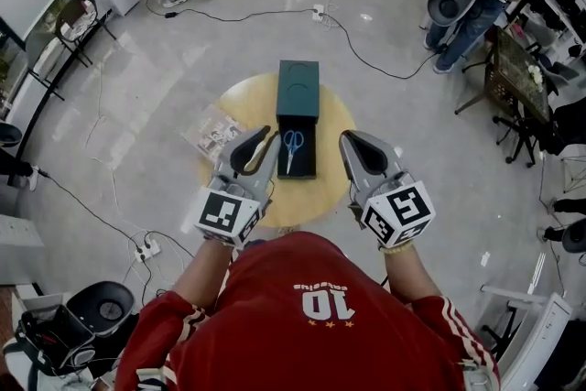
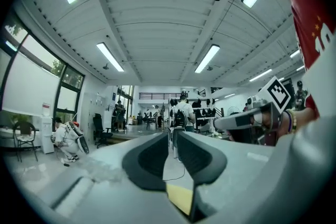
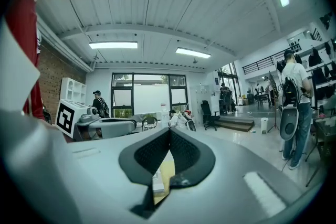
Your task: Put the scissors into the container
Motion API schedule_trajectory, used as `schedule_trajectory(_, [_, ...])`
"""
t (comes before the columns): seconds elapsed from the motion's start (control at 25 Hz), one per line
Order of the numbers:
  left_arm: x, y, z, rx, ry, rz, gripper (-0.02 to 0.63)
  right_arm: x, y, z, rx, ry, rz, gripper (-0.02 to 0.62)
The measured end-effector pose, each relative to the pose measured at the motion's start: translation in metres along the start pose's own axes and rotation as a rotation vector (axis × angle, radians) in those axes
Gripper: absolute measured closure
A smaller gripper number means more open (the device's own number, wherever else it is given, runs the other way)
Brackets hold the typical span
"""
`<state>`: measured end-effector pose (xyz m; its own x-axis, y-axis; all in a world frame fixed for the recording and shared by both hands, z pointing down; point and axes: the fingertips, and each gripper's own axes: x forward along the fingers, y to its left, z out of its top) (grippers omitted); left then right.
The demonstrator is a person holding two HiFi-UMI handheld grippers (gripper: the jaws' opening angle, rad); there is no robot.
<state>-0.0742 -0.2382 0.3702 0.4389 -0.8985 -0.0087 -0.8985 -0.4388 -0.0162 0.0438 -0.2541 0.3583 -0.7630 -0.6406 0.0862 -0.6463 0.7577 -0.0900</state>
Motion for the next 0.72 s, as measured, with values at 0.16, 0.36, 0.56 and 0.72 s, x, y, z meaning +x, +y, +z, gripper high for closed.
schedule_trajectory(0.16, [-0.011, 0.005, 0.01, -0.02, -0.016, 0.033, 0.585, -0.001, 0.005, 0.004, -0.008, -0.008, 0.006, 0.604])
schedule_trajectory(0.36, [-0.018, 0.004, 0.02, -0.008, -0.017, 0.048, 0.603, -0.003, 0.013, 0.011, -0.012, -0.023, 0.012, 0.604])
schedule_trajectory(0.56, [-0.024, 0.007, 0.027, -0.006, -0.025, 0.082, 0.604, -0.014, 0.013, 0.021, -0.024, -0.063, -0.03, 0.604])
schedule_trajectory(0.72, [-0.029, 0.008, 0.031, -0.008, -0.038, 0.099, 0.604, -0.022, 0.009, 0.024, -0.02, -0.074, -0.069, 0.604])
